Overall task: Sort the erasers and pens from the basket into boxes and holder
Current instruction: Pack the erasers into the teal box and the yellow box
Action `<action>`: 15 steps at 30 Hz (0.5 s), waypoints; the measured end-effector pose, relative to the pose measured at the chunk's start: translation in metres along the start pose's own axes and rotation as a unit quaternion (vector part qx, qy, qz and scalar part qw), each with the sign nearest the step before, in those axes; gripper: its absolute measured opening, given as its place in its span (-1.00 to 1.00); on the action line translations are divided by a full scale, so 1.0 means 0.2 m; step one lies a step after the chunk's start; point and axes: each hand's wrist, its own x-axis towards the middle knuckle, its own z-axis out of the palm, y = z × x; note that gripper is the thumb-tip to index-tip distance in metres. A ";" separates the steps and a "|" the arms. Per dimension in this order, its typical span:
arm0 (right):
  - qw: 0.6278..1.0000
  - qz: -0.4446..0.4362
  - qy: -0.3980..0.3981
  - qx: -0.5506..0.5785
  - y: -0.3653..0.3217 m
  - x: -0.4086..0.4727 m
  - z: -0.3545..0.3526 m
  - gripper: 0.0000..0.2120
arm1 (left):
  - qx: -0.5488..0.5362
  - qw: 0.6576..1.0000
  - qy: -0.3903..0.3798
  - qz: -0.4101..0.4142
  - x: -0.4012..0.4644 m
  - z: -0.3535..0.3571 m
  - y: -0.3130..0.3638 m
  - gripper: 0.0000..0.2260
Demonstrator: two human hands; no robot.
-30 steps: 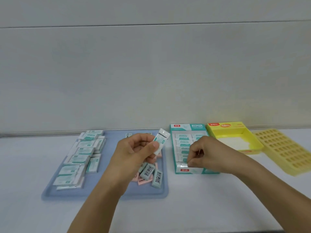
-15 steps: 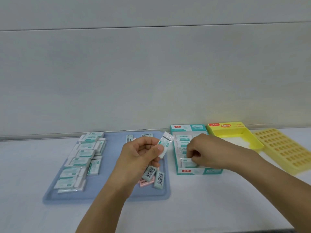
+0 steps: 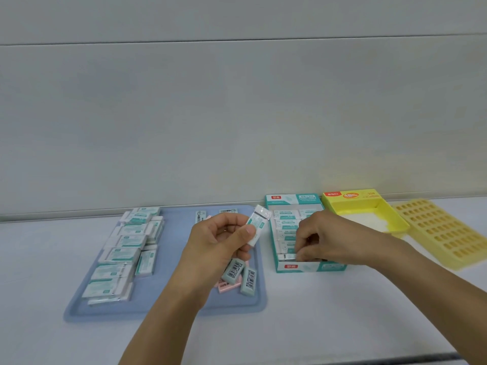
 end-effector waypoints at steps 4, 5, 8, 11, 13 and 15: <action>0.999 -0.009 -0.006 0.036 0.01 0.00 0.01 -0.93 | 0.002 1.000 0.004 0.005 0.00 -0.01 0.00 -0.87; 0.999 -0.005 -0.005 0.037 0.00 0.00 0.01 -0.93 | 0.003 1.000 0.005 0.005 0.01 -0.01 0.00 -0.87; 1.000 0.013 0.004 0.028 -0.01 0.00 0.00 -0.93 | 0.001 1.000 0.004 0.005 0.00 -0.01 0.00 -0.87; 1.000 0.026 0.002 0.017 -0.01 -0.01 -0.01 -0.90 | 0.002 1.000 0.004 0.005 0.00 -0.01 0.00 -0.88; 0.999 0.036 -0.006 0.012 -0.02 0.00 -0.01 -0.92 | -0.003 1.000 0.003 0.002 0.01 0.00 -0.01 -0.88; 0.999 0.049 -0.013 -0.002 -0.03 0.02 -0.01 -0.90 | -0.005 1.000 -0.002 -0.003 0.01 0.01 -0.01 -0.89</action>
